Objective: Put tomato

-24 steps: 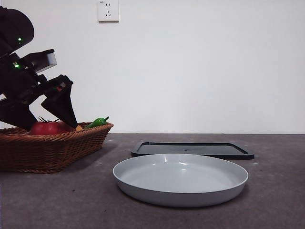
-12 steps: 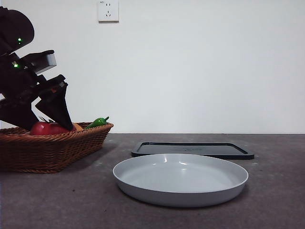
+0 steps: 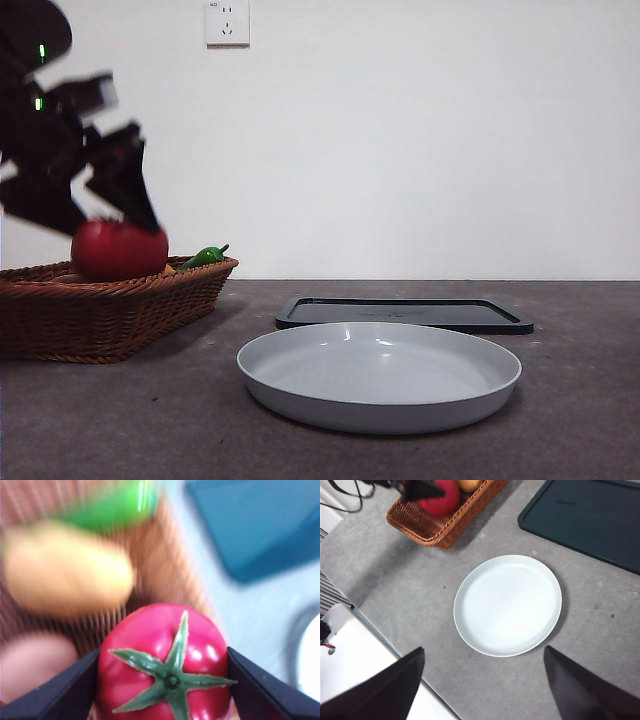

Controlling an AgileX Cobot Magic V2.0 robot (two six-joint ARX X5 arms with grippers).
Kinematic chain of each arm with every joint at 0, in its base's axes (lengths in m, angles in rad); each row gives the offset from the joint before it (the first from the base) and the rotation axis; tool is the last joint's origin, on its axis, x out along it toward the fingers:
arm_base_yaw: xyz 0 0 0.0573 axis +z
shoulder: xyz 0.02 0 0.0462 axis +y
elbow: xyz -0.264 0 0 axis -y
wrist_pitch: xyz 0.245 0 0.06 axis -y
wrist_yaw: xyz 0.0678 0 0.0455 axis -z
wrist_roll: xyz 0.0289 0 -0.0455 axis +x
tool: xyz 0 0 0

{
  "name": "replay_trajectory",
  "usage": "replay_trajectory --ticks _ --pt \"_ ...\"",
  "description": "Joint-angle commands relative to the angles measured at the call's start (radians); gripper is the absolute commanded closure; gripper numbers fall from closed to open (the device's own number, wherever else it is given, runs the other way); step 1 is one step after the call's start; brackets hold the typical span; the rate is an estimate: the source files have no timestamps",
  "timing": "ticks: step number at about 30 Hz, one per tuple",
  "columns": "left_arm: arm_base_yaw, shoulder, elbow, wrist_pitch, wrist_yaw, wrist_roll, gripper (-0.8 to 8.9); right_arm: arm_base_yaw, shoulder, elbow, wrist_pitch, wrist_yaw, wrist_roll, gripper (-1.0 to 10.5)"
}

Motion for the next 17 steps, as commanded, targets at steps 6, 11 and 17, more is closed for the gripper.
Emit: replay_trajectory --ticks 6,11,17 --pt "-0.073 -0.130 0.102 -0.084 0.016 -0.019 5.14 0.005 0.006 0.018 0.006 -0.001 -0.004 5.7" --pt "-0.193 -0.174 0.109 -0.090 0.067 -0.019 5.14 0.005 0.006 0.018 0.006 -0.001 -0.004 5.7" --pt "-0.363 -0.145 0.109 -0.053 0.065 -0.018 5.14 0.005 0.006 0.018 0.006 -0.001 -0.004 5.7"
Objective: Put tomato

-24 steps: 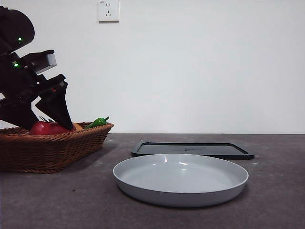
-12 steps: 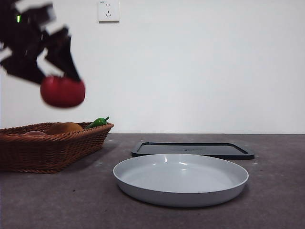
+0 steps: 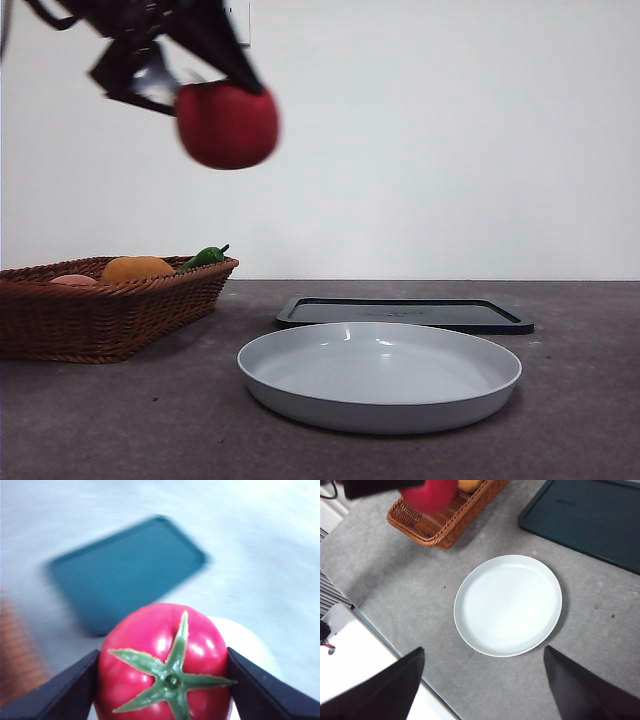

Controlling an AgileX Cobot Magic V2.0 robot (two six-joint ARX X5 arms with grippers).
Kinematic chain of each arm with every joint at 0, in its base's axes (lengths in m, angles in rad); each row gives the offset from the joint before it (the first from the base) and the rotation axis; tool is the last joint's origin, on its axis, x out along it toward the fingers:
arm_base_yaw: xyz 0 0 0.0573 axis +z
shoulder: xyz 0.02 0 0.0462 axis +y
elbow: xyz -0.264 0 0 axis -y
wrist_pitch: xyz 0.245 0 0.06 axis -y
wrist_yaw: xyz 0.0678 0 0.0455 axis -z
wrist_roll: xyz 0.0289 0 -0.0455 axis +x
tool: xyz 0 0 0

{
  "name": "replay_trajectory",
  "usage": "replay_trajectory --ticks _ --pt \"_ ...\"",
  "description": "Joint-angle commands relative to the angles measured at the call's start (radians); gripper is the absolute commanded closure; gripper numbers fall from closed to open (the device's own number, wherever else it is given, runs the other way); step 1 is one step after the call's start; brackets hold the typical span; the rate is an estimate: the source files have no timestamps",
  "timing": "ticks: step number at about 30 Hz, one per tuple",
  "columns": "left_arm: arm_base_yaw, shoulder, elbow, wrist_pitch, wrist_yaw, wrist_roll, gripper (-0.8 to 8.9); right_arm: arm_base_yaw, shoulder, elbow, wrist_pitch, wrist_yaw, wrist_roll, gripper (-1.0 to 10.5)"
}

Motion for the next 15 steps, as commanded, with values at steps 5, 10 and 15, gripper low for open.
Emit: replay_trajectory --ticks 5,10,15 --pt "-0.145 0.095 0.023 0.084 -0.008 0.000 5.14 0.005 0.006 0.018 0.006 -0.001 -0.004 5.7" --pt "-0.211 0.193 0.023 0.111 -0.015 0.006 5.14 0.005 0.006 0.018 0.005 -0.001 -0.004 5.7" --pt "-0.256 0.331 0.023 0.153 -0.040 0.010 5.14 0.005 0.006 0.018 0.005 -0.001 -0.003 5.7"
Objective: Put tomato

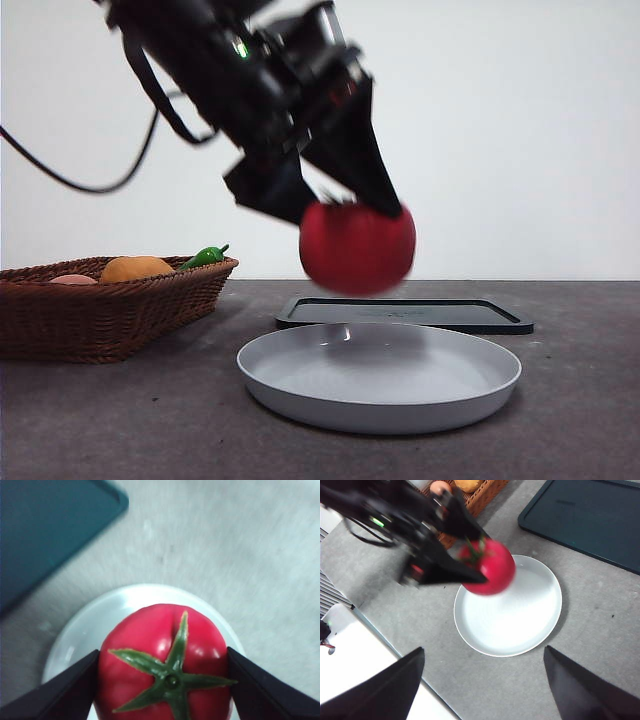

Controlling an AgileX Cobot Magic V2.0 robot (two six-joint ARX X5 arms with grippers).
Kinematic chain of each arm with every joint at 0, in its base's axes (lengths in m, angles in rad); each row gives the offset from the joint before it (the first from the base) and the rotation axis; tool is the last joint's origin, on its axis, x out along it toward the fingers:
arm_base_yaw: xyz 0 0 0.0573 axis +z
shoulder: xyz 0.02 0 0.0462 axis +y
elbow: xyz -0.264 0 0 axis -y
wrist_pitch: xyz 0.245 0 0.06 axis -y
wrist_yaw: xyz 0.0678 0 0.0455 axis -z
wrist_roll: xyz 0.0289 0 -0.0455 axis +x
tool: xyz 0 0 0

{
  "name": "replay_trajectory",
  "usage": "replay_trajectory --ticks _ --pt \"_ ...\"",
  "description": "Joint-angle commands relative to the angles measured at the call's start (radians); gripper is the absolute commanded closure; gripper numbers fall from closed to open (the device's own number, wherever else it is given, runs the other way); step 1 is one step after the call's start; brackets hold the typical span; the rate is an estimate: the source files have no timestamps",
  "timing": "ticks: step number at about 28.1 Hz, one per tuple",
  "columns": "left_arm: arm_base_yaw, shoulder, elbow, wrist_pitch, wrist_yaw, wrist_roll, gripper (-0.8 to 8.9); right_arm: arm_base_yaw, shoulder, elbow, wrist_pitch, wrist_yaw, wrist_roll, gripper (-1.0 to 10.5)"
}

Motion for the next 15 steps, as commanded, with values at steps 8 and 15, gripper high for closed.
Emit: replay_trajectory --ticks 8,15 --pt "-0.043 0.165 0.023 0.036 -0.003 0.012 5.10 0.005 0.006 0.018 0.005 0.000 -0.004 5.7" --pt "-0.043 0.168 0.023 0.025 -0.002 0.007 3.12 0.005 0.006 0.018 0.005 0.000 -0.004 5.7"
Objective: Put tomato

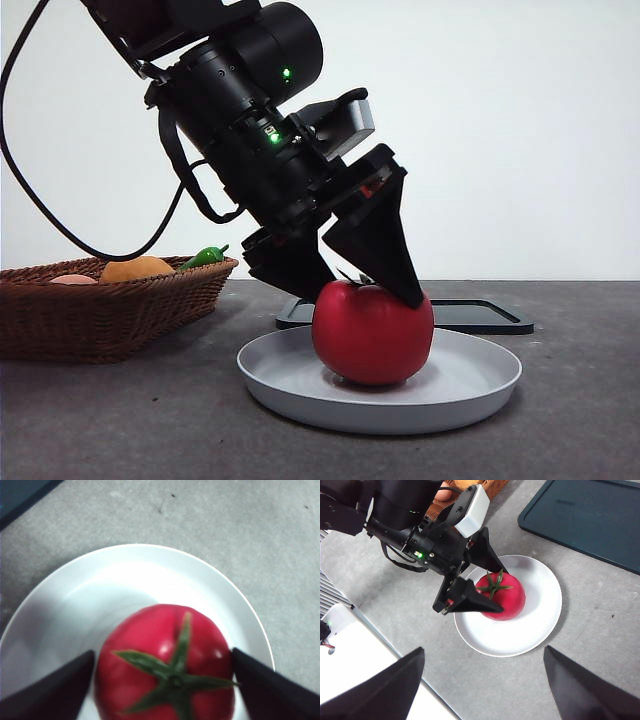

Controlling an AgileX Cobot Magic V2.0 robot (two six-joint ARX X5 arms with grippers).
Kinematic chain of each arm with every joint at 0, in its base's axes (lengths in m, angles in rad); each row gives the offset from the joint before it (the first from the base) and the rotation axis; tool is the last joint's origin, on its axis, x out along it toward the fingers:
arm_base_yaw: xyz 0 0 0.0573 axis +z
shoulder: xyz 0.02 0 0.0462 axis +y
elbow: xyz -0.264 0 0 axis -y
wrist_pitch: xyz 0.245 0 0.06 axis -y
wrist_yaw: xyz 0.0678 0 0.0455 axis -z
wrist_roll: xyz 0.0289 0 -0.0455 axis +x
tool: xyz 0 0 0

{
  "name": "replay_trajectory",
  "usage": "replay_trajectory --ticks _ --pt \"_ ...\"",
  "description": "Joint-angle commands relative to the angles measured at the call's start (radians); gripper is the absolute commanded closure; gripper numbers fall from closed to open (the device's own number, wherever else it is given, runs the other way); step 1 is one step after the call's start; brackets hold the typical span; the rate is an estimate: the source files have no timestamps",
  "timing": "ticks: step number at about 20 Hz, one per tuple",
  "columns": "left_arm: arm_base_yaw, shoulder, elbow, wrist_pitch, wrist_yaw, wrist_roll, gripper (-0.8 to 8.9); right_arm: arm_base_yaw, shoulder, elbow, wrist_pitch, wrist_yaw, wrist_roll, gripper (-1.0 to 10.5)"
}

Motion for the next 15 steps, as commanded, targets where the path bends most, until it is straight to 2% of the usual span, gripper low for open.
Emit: replay_trajectory --ticks 1,12,15 --pt "-0.011 0.025 0.021 -0.005 0.002 0.000 3.08 0.005 0.006 0.018 0.005 0.000 -0.004 5.7" --pt "0.040 -0.116 0.025 -0.029 0.002 -0.010 3.09 0.005 0.006 0.018 0.005 0.000 -0.004 5.7" --pt "0.087 -0.198 0.025 -0.050 0.002 -0.049 3.10 0.005 0.006 0.018 0.005 0.000 -0.004 5.7"
